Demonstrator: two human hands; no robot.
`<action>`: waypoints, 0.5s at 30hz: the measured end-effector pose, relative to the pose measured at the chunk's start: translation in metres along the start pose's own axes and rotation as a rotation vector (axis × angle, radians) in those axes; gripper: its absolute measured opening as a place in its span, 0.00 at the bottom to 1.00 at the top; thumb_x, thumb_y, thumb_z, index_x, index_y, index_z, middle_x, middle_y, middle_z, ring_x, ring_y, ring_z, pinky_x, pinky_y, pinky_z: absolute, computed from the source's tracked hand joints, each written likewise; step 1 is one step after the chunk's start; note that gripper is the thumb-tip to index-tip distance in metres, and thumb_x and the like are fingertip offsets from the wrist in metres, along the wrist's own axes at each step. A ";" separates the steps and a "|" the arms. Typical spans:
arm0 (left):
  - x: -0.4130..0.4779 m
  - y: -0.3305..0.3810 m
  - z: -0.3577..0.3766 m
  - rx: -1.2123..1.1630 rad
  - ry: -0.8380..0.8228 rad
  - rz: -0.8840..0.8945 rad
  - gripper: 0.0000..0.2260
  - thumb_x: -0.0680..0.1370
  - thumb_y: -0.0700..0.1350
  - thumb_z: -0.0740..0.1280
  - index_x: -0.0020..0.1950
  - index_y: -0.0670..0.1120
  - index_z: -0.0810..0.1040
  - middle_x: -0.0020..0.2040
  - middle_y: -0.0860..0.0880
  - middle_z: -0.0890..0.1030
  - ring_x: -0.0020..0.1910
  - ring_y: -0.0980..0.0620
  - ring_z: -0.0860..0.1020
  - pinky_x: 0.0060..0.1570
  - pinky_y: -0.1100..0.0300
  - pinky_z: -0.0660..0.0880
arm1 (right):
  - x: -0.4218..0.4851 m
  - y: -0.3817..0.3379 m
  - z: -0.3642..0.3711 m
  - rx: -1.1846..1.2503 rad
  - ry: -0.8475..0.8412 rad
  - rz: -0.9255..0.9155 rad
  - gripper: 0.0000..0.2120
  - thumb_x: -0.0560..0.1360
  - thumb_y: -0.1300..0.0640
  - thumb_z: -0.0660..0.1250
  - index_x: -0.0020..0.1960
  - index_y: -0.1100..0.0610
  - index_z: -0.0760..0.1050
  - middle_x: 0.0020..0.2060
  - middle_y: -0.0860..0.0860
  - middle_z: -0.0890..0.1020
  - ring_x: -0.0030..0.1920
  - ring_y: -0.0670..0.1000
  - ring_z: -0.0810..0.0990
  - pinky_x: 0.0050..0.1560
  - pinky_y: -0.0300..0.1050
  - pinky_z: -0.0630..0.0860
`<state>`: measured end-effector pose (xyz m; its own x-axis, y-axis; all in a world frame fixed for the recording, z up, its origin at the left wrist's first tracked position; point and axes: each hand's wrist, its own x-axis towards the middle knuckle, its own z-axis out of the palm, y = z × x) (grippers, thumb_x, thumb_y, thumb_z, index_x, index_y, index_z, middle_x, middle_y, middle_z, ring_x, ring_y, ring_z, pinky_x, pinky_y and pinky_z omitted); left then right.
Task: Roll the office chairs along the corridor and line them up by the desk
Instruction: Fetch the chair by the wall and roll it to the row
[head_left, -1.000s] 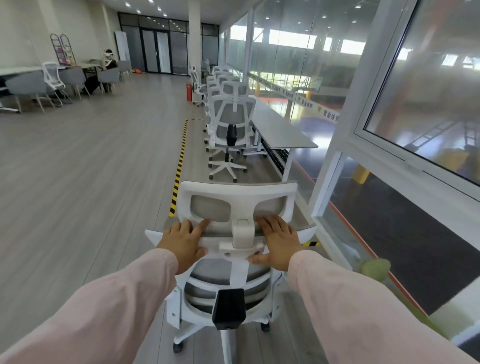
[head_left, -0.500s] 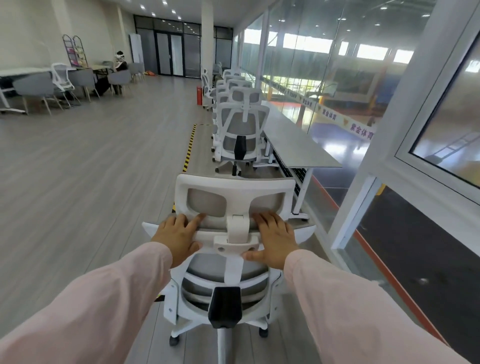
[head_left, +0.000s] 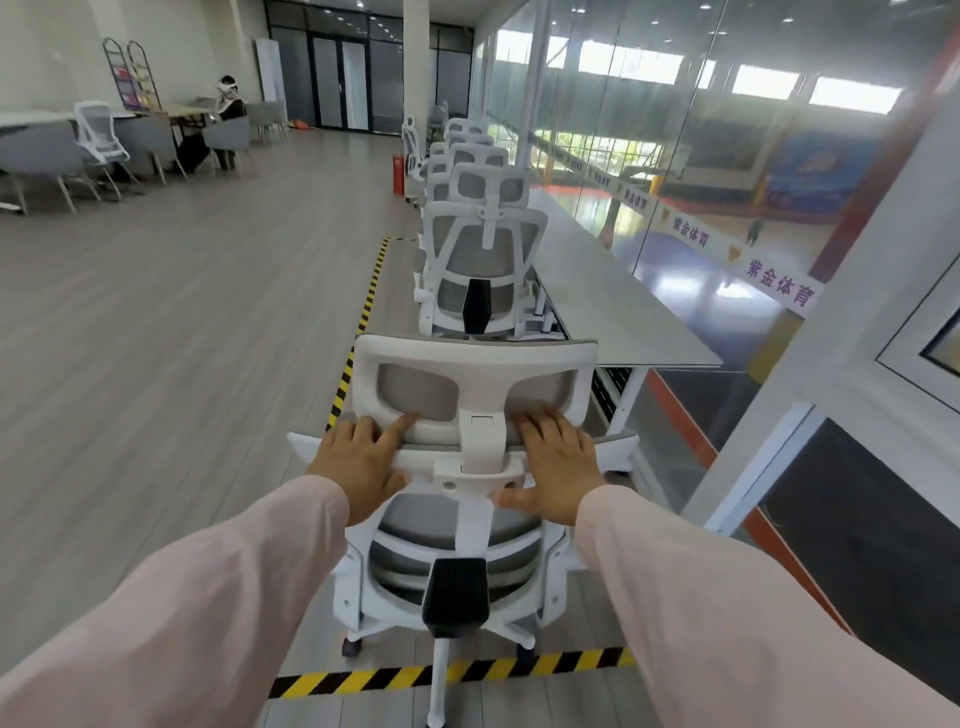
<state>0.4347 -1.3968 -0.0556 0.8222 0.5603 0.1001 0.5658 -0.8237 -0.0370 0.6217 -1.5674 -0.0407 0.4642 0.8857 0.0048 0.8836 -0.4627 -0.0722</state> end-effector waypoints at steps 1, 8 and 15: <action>0.021 -0.003 0.003 -0.003 0.003 0.004 0.31 0.77 0.59 0.56 0.76 0.54 0.45 0.61 0.44 0.68 0.60 0.42 0.67 0.65 0.50 0.61 | 0.019 0.007 0.000 0.000 0.001 0.003 0.47 0.68 0.31 0.64 0.76 0.50 0.46 0.75 0.49 0.51 0.76 0.54 0.43 0.73 0.57 0.44; 0.171 -0.016 0.017 -0.070 -0.007 0.055 0.30 0.78 0.59 0.55 0.76 0.54 0.45 0.62 0.44 0.68 0.62 0.42 0.66 0.67 0.49 0.61 | 0.150 0.061 -0.010 -0.013 -0.024 0.065 0.47 0.68 0.32 0.65 0.76 0.50 0.46 0.75 0.49 0.51 0.76 0.53 0.44 0.75 0.56 0.44; 0.299 -0.019 0.026 -0.098 -0.003 0.083 0.28 0.79 0.58 0.54 0.75 0.55 0.45 0.64 0.46 0.67 0.65 0.43 0.65 0.69 0.48 0.58 | 0.265 0.117 -0.016 -0.012 -0.020 0.099 0.48 0.67 0.33 0.67 0.76 0.49 0.46 0.75 0.48 0.51 0.76 0.52 0.46 0.75 0.54 0.45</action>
<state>0.6715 -1.2113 -0.0504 0.8663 0.4899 0.0974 0.4872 -0.8718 0.0520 0.8491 -1.3874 -0.0317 0.5478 0.8364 -0.0212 0.8344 -0.5480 -0.0590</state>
